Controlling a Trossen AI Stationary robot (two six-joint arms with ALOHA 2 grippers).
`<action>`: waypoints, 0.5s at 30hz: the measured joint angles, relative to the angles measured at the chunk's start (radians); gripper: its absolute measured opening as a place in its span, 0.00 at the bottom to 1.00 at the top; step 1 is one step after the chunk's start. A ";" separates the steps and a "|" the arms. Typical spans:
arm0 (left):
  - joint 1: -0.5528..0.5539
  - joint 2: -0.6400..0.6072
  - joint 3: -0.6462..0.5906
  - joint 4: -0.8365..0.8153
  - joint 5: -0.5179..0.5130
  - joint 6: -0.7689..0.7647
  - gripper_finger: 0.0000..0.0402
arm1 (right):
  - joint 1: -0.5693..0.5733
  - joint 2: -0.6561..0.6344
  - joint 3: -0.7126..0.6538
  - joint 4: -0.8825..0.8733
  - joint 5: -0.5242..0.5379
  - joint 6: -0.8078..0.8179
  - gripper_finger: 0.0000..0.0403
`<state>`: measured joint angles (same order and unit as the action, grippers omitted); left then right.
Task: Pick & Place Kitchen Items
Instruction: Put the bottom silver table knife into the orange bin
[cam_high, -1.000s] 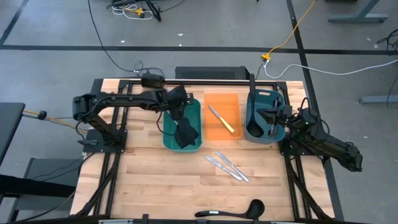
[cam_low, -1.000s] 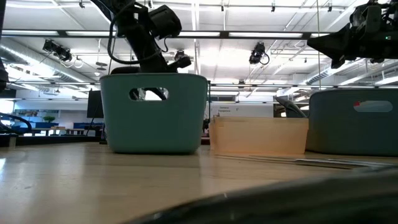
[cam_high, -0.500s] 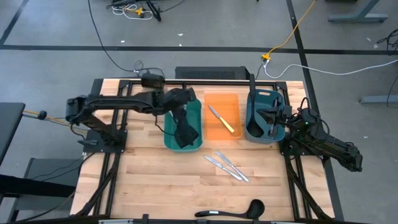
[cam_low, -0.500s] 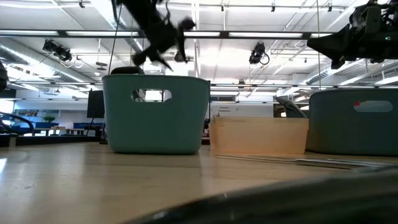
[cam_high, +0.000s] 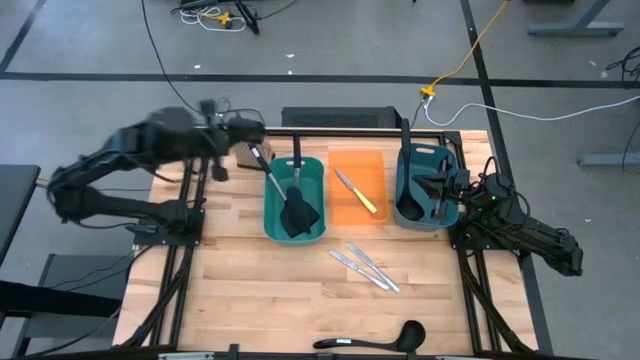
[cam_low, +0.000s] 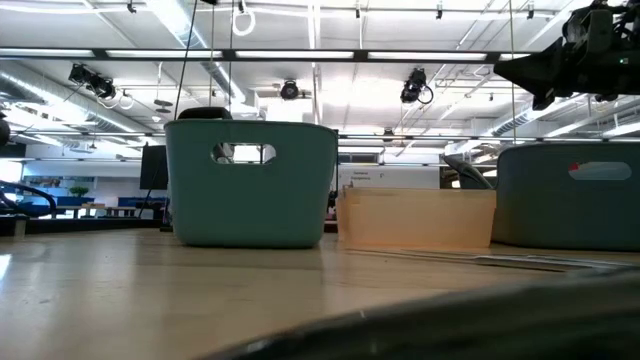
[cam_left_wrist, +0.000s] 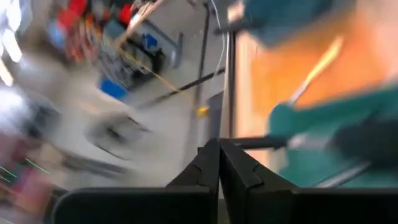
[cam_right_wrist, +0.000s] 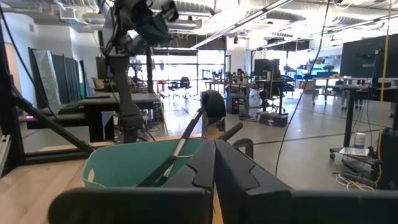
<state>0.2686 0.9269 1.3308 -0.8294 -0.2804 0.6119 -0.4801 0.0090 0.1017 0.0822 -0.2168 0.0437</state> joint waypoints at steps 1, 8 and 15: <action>0.015 -0.026 0.000 -0.009 0.034 -0.112 0.03 | 0.000 0.000 0.000 0.000 0.000 0.000 0.03; 0.002 -0.182 -0.172 0.178 0.398 -0.532 0.01 | 0.000 0.000 0.000 0.004 0.000 0.004 0.03; -0.012 -0.432 -0.505 0.433 0.287 -0.559 0.01 | 0.000 0.000 0.000 0.004 0.000 0.015 0.03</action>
<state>0.2568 0.4951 0.8261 -0.3963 0.0066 0.0526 -0.4801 0.0090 0.1017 0.0860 -0.2173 0.0585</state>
